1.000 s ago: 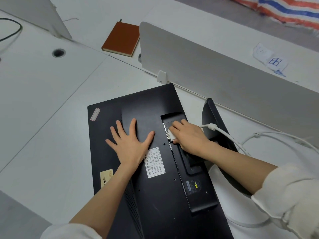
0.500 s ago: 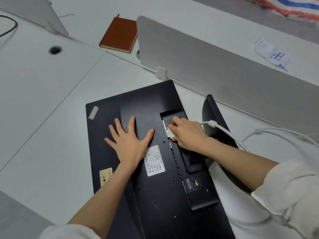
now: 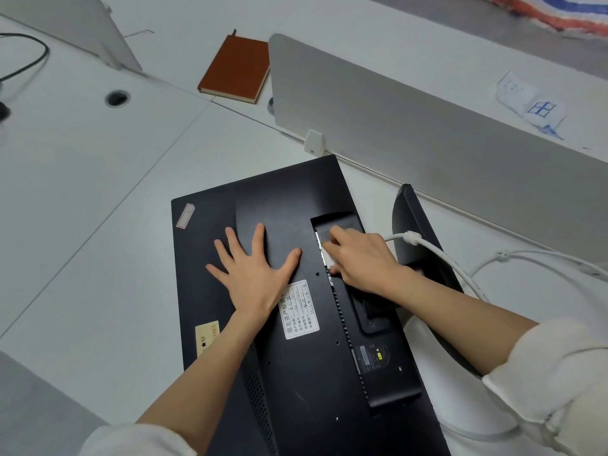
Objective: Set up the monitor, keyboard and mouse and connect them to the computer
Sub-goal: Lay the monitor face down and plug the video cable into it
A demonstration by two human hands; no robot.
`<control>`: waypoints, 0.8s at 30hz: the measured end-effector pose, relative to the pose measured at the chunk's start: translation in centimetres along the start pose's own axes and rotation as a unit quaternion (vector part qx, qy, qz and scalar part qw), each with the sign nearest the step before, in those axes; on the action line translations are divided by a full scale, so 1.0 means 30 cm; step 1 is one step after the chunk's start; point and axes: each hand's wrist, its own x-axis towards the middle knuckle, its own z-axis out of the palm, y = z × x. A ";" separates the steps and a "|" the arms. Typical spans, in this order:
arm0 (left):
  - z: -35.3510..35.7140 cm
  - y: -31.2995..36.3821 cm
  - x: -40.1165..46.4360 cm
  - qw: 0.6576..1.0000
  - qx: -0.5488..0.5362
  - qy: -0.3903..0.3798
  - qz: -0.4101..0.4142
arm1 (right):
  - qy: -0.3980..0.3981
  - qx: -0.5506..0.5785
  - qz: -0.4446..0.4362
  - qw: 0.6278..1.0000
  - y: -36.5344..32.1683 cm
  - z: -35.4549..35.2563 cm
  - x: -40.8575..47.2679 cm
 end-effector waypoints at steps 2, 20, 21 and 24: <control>-0.001 -0.001 0.003 1.000 0.004 -0.001 0.000 | 0.006 -0.001 0.007 1.000 -0.004 -0.003 -0.003; -0.008 0.000 -0.001 1.000 0.022 -0.004 0.009 | -0.077 -0.094 0.017 0.992 0.058 -0.065 -0.008; -0.008 -0.002 0.000 1.000 0.026 -0.005 0.010 | -0.072 -0.087 0.019 0.993 0.054 -0.066 -0.009; -0.005 0.000 0.003 1.000 0.029 -0.004 0.011 | -0.058 -0.066 0.029 0.996 0.046 -0.069 -0.014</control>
